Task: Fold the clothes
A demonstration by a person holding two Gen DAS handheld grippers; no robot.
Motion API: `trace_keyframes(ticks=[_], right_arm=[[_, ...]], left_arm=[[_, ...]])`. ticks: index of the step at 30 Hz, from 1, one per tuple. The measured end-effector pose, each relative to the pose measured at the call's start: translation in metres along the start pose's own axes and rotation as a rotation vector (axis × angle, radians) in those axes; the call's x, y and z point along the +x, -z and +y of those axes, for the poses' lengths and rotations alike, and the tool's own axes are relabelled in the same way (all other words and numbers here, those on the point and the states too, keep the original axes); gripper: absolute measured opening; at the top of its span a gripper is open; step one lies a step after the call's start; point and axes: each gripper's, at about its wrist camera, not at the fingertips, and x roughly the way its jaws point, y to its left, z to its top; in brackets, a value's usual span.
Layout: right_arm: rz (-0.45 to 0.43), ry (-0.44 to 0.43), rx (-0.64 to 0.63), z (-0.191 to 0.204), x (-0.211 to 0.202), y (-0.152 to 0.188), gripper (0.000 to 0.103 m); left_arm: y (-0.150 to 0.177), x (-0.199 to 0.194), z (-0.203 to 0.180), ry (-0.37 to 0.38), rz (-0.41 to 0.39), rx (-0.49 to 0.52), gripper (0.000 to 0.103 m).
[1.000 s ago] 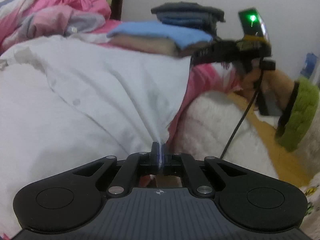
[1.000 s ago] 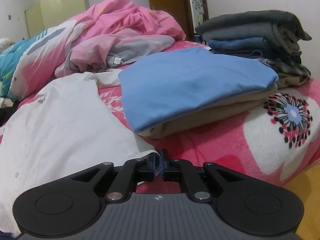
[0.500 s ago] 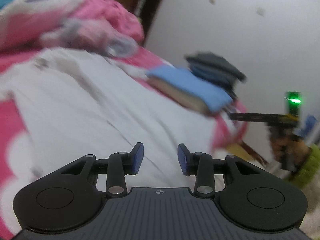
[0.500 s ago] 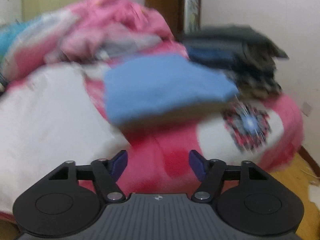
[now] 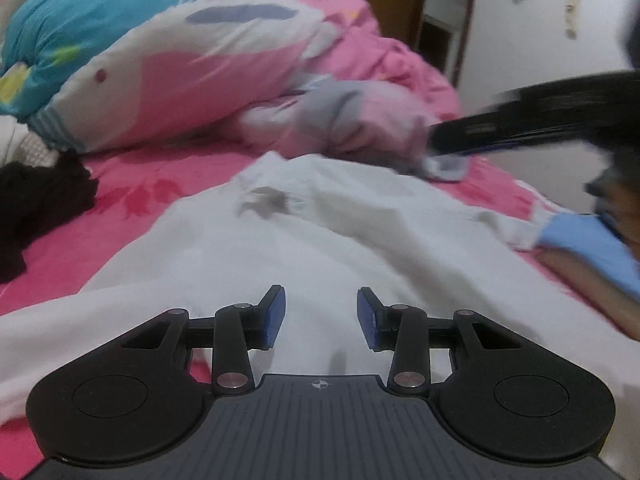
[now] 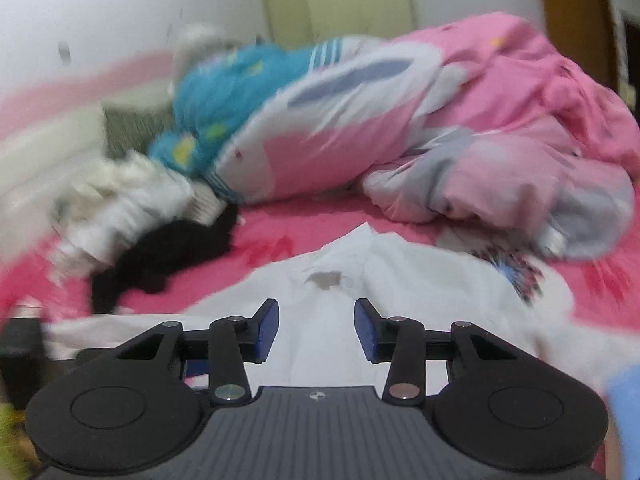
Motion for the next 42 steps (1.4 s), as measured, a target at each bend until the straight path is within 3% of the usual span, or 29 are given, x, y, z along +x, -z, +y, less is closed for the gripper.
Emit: trace_keyframes(ticks=[6,11,13,14,16,19,22,25,28,34,38,42], right_arm=[[0.113,0.161,-0.401,0.032,0.144,0.001,0.053],[0.132,0.291,-0.617,0.038,0.203,0.013,0.056],[0.136,0.328,-0.648,0.033,0.213,0.014,0.049],[0.131,0.343,-0.627,0.027,0.213,0.011,0.033],[0.106,0.362,-0.534,0.012,0.206,0.0,0.013],[-0.008,0.32,-0.209,-0.032,0.172,-0.025,0.012],[-0.102,0.185,0.233,-0.098,0.14,-0.038,0.012],[-0.133,0.023,0.634,-0.16,0.129,-0.028,0.012],[-0.156,-0.099,0.859,-0.19,0.131,-0.013,0.012],[-0.213,-0.269,1.0,-0.184,0.144,-0.015,0.012],[-0.205,-0.247,0.942,-0.173,0.155,-0.021,0.012],[-0.063,-0.2,0.833,-0.158,0.187,-0.029,0.014]], left_arm=[[0.013,0.019,0.025,0.038,0.053,-0.106,0.039],[0.019,0.015,0.033,0.071,0.046,-0.157,0.039],[0.019,0.015,0.035,0.077,0.045,-0.167,0.039],[0.02,0.015,0.035,0.078,0.046,-0.169,0.039],[0.019,0.019,0.036,0.079,0.047,-0.172,0.039],[0.019,0.02,0.036,0.081,0.046,-0.176,0.039],[0.019,0.02,0.037,0.083,0.048,-0.179,0.039],[0.019,0.021,0.039,0.087,0.05,-0.187,0.04],[0.019,0.022,0.04,0.088,0.054,-0.188,0.04],[0.019,0.023,0.04,0.09,0.055,-0.191,0.04],[0.019,0.022,0.04,0.089,0.054,-0.19,0.04],[0.019,0.023,0.04,0.087,0.054,-0.187,0.04]])
